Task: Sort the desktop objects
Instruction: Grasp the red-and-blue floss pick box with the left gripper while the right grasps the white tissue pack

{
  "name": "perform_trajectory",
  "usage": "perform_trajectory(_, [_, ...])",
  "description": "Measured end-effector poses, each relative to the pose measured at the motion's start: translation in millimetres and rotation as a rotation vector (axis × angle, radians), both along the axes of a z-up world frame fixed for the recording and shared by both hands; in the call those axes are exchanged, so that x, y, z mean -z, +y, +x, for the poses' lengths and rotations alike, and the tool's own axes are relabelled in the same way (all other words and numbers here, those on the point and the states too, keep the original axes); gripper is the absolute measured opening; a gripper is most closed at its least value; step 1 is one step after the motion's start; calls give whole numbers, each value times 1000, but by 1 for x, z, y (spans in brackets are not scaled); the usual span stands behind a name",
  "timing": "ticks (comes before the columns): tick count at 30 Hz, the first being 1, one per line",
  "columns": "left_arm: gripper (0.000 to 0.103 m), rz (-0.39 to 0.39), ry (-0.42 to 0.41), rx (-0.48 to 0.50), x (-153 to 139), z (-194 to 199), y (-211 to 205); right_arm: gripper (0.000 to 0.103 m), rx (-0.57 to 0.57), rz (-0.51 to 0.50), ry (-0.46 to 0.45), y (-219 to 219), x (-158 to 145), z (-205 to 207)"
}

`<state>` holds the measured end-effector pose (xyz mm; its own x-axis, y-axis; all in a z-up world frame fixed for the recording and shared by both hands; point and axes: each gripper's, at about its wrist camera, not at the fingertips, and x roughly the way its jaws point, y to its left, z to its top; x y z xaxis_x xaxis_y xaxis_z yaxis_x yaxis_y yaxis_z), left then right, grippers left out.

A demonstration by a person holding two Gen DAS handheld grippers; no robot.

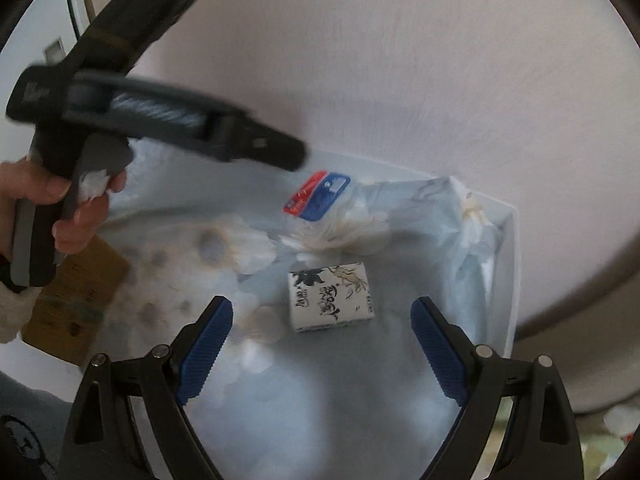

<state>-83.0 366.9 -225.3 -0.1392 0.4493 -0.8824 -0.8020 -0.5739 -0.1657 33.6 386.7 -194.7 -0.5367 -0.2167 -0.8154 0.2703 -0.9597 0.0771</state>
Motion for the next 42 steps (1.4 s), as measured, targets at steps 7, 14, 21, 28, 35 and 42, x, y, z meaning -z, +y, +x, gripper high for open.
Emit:
perform_trajectory(7, [91,-54,-8,-43,40,-11,22,89,-12,44,8,0,31,-17])
perform_trajectory(14, [76,-97,6,-48,60,-10,28,89,-43,81,19,-3,43,-24])
perform_trajectory(21, [51,-117,35,-20,63,-4,27,59,-74,75,22,-7,44,-26])
perform_trajectory(28, [51,-94,44,-21,49,0,16,58,-56,76,52,-7,32,-22])
perform_trajectory(35, [51,-71,70,9,10,20,2,58,-41,77,57,-13,9,-13])
perform_trajectory(42, [51,-15,113,34,-52,47,-35,58,-2,54,70,-17,-38,5])
